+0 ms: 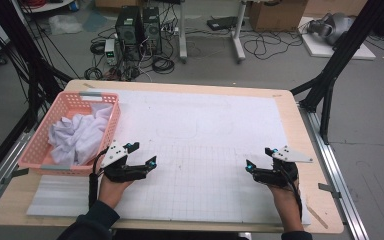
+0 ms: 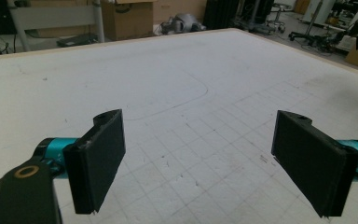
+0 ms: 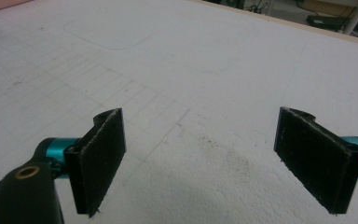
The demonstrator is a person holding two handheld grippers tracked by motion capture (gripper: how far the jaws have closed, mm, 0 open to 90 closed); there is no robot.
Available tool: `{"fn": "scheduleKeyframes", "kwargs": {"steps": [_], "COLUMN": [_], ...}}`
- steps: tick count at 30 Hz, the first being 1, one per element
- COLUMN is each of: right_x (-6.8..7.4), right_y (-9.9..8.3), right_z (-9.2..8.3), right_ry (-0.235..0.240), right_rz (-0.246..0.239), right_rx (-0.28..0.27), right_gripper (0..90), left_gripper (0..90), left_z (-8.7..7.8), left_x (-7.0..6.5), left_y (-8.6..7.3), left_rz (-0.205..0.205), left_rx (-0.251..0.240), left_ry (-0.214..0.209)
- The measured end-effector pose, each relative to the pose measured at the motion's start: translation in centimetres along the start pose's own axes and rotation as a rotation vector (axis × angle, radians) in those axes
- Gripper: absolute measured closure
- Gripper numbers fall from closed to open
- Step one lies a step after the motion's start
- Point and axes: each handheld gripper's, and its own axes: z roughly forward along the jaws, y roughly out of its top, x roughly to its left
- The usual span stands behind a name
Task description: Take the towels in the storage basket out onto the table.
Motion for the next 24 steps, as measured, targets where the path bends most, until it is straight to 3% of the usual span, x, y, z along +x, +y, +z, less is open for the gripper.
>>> {"fn": "scheduleKeyframes", "kwargs": {"steps": [24], "right_x": [-0.51], "right_y": [-0.47], "right_z": [-0.34], "right_ry": [0.008], "right_rz": [0.030], "right_rx": [0.011], "right_gripper": [15.2], "left_gripper": [19.9], "left_z": [0.20], "left_x": [-0.44], "left_y": [0.39], "left_rz": [0.003], "left_rx": [0.009], "left_ry": [-0.003]}}
